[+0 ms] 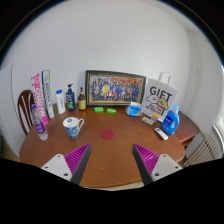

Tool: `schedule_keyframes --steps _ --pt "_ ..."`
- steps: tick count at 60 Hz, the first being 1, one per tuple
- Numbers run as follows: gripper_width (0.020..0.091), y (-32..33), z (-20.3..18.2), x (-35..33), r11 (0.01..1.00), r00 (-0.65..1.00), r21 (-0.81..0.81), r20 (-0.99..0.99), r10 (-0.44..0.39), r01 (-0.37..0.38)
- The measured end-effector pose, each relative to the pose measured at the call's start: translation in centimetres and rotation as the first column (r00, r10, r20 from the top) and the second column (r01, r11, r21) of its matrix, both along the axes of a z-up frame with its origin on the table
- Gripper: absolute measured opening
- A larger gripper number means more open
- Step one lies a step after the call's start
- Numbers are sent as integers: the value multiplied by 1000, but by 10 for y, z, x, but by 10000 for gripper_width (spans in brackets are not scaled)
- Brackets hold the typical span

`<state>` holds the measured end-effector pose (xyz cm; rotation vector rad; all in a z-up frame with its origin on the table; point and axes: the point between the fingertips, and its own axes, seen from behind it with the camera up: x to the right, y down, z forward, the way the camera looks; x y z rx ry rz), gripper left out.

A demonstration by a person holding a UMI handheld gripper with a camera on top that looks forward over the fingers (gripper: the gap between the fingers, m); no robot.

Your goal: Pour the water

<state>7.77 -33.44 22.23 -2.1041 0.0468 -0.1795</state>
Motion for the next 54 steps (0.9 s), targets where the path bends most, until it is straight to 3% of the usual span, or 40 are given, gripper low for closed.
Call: schedule_keyframes --steps 14,36,44,54 --pt "852 3 -23 -62 997 997 -35 -26 72 -72" --pt "855 58 -65 -294 951 945 34 -110 309 -307" --pt "857 112 -80 -361 940 933 100 -120 338 -328" --pt "832 180 -113 -404 948 943 150 -141 302 -281"
